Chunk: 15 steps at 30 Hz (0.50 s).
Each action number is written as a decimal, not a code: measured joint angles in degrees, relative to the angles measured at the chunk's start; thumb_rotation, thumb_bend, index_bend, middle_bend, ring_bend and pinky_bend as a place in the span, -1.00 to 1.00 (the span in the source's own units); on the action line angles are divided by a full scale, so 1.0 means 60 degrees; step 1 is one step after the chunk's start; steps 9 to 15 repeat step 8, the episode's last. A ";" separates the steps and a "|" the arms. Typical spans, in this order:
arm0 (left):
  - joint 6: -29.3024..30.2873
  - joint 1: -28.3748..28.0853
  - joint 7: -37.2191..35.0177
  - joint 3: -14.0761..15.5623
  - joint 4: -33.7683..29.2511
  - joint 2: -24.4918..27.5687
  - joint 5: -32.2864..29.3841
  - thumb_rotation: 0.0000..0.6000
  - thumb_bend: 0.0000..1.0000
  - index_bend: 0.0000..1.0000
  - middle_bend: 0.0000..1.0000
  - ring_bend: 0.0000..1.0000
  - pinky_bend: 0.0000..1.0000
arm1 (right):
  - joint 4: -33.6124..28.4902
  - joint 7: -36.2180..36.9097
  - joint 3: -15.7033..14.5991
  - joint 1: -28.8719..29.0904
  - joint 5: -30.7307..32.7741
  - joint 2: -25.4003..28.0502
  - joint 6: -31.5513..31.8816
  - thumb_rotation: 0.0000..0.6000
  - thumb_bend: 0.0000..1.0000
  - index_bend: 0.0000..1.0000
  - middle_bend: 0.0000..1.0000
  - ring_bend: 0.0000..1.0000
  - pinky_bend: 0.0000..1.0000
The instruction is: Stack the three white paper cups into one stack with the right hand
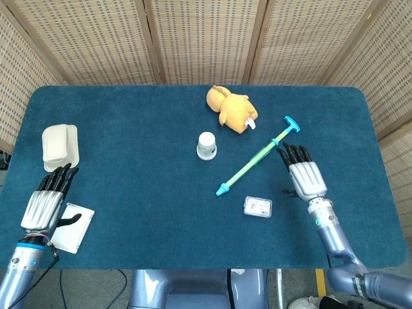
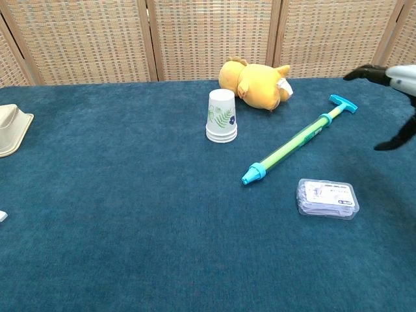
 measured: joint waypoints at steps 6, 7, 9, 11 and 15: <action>0.0064 0.0025 0.0104 0.0009 0.0047 -0.0063 0.0013 1.00 -0.90 -1.00 -1.00 -1.00 -0.78 | -0.0143 -0.0264 -0.0635 -0.1075 -0.0965 0.0076 0.1190 1.00 -0.76 -0.91 -1.00 -1.00 -1.00; 0.0066 0.0033 0.0116 0.0007 0.0051 -0.0067 -0.0013 1.00 -0.90 -1.00 -1.00 -1.00 -0.78 | -0.0166 -0.0316 -0.0691 -0.1202 -0.1069 0.0079 0.1312 1.00 -0.76 -0.91 -1.00 -1.00 -1.00; 0.0068 0.0038 0.0132 0.0005 0.0052 -0.0069 -0.0030 1.00 -0.90 -1.00 -1.00 -1.00 -0.78 | -0.0201 -0.0362 -0.0754 -0.1337 -0.1173 0.0082 0.1413 1.00 -0.76 -0.91 -1.00 -1.00 -1.00; 0.0068 0.0038 0.0132 0.0005 0.0052 -0.0069 -0.0030 1.00 -0.90 -1.00 -1.00 -1.00 -0.78 | -0.0201 -0.0362 -0.0754 -0.1337 -0.1173 0.0082 0.1413 1.00 -0.76 -0.91 -1.00 -1.00 -1.00; 0.0068 0.0038 0.0132 0.0005 0.0052 -0.0069 -0.0030 1.00 -0.90 -1.00 -1.00 -1.00 -0.78 | -0.0201 -0.0362 -0.0754 -0.1337 -0.1173 0.0082 0.1413 1.00 -0.76 -0.91 -1.00 -1.00 -1.00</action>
